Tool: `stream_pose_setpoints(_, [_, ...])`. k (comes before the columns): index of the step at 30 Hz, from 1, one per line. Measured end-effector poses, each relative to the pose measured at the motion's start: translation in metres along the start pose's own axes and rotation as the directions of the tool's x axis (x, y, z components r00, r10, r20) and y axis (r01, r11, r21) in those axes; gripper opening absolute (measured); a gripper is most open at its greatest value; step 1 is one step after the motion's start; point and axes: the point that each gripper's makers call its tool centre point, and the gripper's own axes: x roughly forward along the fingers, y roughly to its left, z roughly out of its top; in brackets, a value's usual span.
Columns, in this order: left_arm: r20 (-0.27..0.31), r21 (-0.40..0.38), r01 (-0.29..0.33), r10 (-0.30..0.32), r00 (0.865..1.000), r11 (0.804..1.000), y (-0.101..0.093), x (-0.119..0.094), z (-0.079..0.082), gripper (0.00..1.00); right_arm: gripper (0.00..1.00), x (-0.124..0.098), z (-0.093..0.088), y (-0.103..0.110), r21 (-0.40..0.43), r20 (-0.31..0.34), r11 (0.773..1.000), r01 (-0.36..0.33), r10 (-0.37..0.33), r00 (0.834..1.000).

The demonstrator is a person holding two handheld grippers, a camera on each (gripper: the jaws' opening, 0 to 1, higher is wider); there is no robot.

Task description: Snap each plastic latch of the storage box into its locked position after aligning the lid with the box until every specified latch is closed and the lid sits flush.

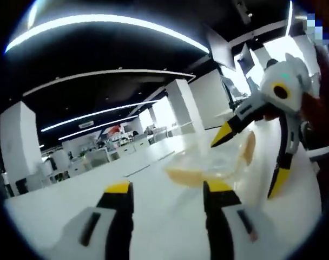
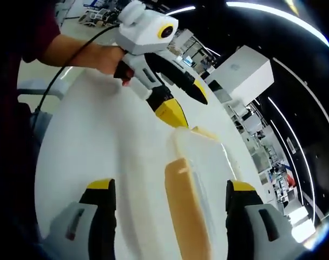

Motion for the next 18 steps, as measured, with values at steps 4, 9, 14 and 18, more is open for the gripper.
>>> stream_pose_setpoints(4, [0.001, -0.083, 0.035, -0.035, 0.999, 0.996, 0.006, 0.004, -0.005, 0.58, 0.85, 0.000, 0.000, 0.000, 0.000, 0.000, 1.000, 0.000, 0.000, 1.000])
stream_pose_setpoints(9, [0.035, -0.188, 0.060, -0.054, 0.998, 0.980, 0.012, 0.007, -0.003, 0.59, 0.85, 0.000, -0.001, 0.000, 0.000, 0.002, 1.000, 0.000, 0.000, 1.000])
stream_pose_setpoints(14, [0.019, -0.184, 0.047, -0.044, 0.999, 0.982, 0.013, 0.009, -0.006, 0.61, 0.85, 0.000, -0.001, 0.000, 0.001, 0.004, 1.000, 0.000, 0.000, 1.000])
stream_pose_setpoints(18, [0.022, -0.176, 0.020, -0.017, 1.000, 0.984, 0.014, 0.008, -0.006, 0.63, 0.85, 0.000, 0.000, -0.001, 0.004, 0.007, 1.000, 0.003, -0.003, 1.000])
